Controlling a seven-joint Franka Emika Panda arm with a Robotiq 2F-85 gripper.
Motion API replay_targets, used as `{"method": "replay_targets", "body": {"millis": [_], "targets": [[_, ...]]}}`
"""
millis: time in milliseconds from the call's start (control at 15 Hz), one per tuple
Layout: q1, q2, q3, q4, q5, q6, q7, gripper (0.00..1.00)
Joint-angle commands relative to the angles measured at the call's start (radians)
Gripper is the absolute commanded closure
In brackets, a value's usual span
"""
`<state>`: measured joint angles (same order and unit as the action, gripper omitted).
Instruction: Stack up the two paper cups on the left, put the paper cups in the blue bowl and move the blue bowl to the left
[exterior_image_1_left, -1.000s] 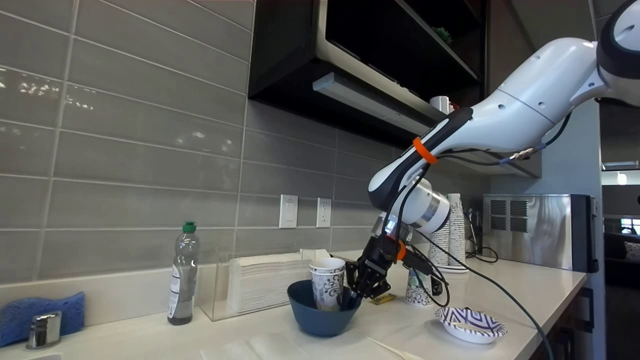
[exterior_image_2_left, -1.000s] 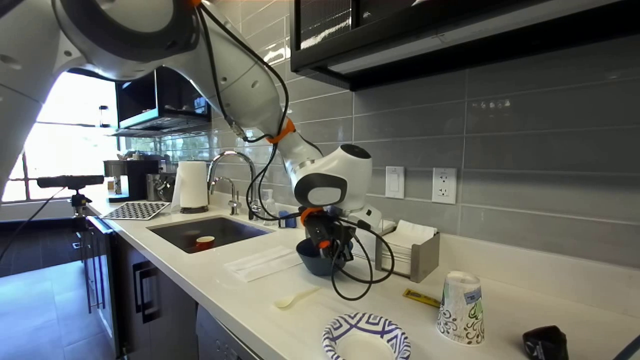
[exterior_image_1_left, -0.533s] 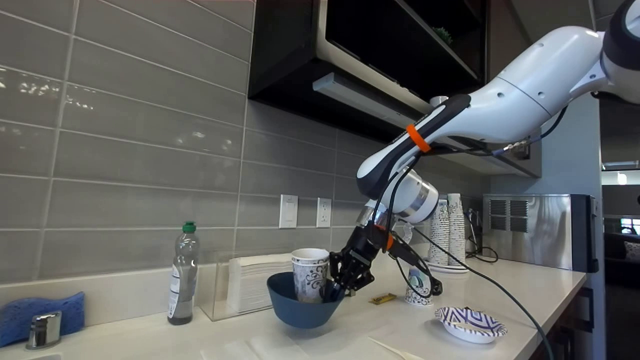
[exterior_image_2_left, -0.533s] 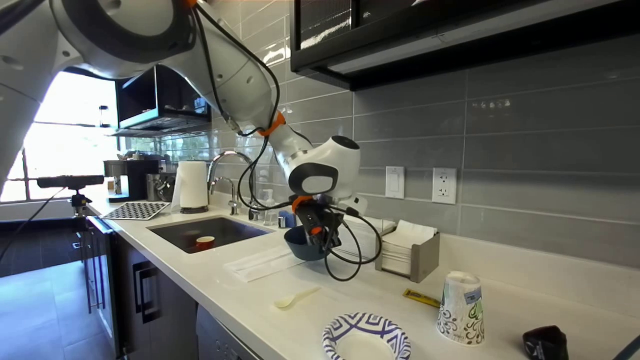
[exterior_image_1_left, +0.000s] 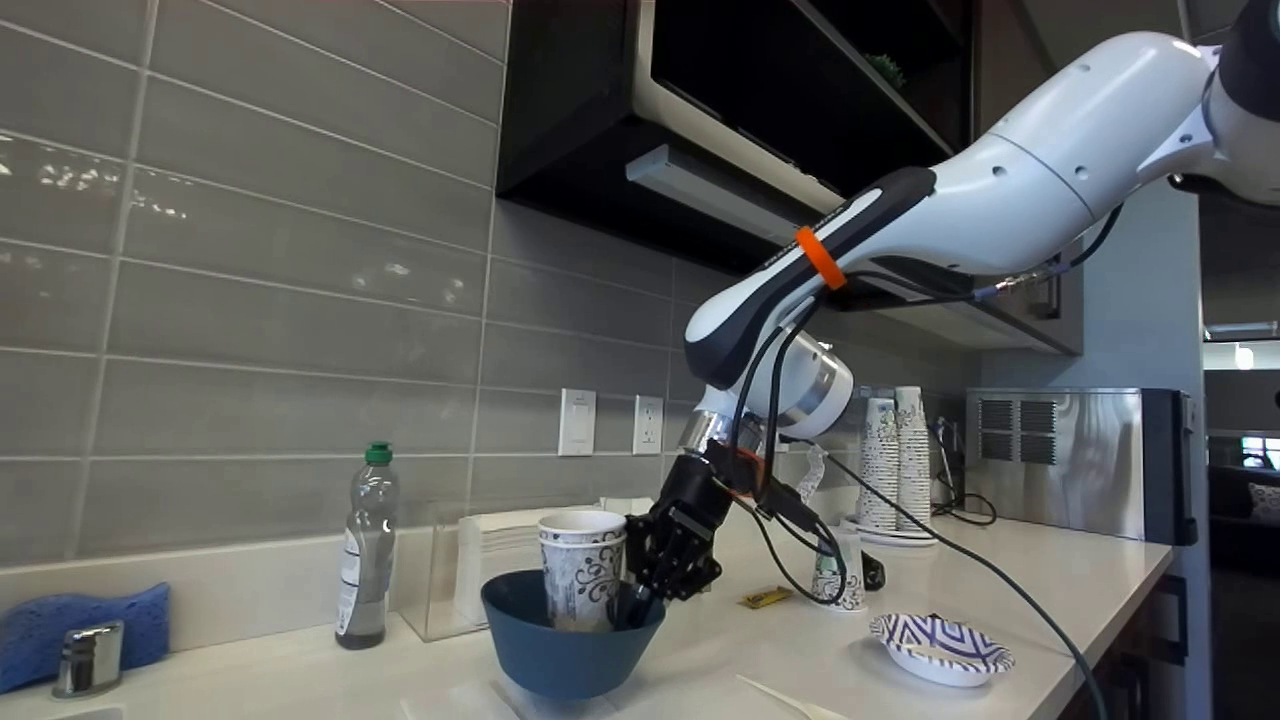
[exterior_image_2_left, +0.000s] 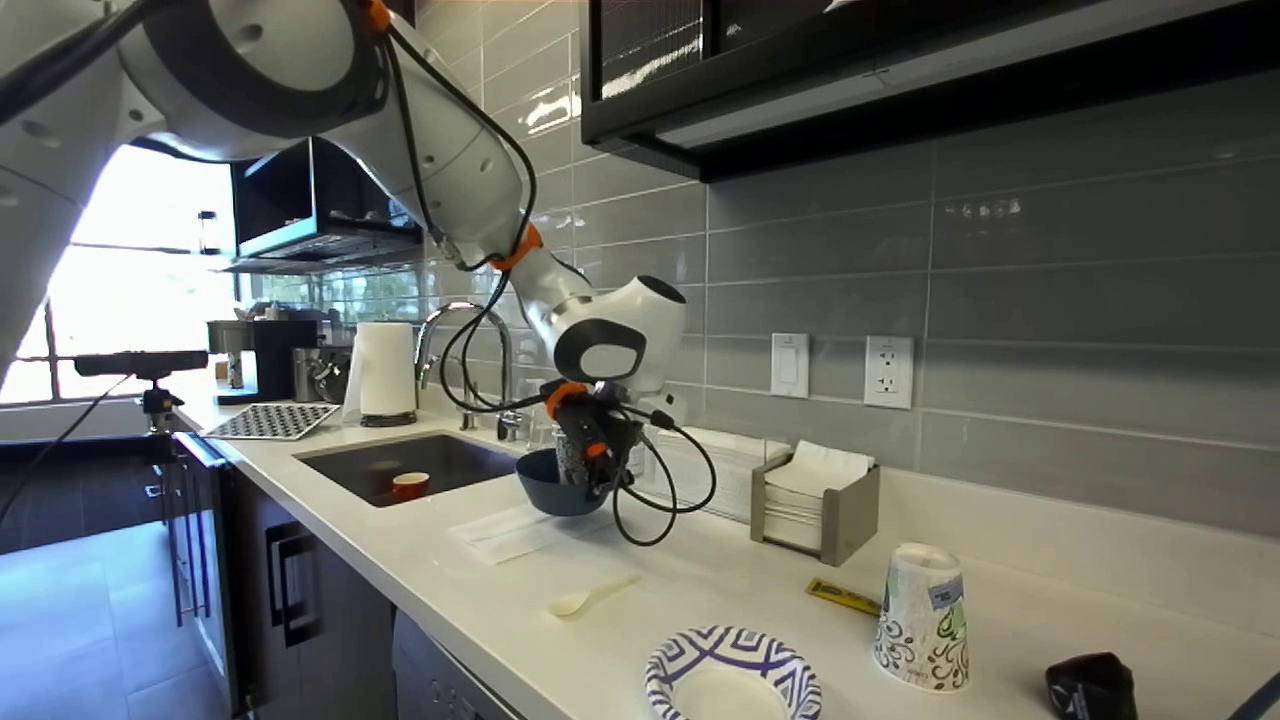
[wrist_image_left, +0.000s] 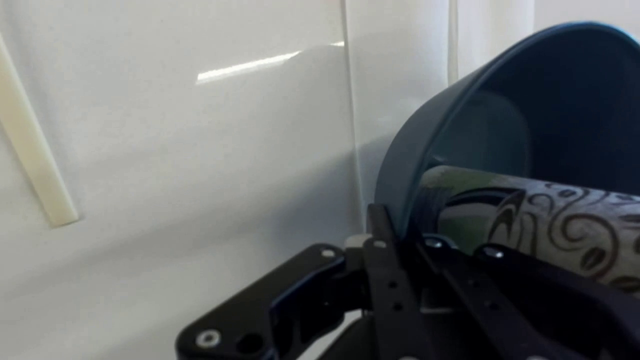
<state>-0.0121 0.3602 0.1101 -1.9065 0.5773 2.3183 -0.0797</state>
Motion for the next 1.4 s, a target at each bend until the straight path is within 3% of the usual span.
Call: {"method": "replay_targets", "body": {"millis": [0,1333], "targets": [[0.012,-0.001,0.009,0.02,-0.028,-0.059,0.009,0.99],[0.042,0.002,0.018,-0.017,-0.105,-0.058,0.0,0.99]]}}
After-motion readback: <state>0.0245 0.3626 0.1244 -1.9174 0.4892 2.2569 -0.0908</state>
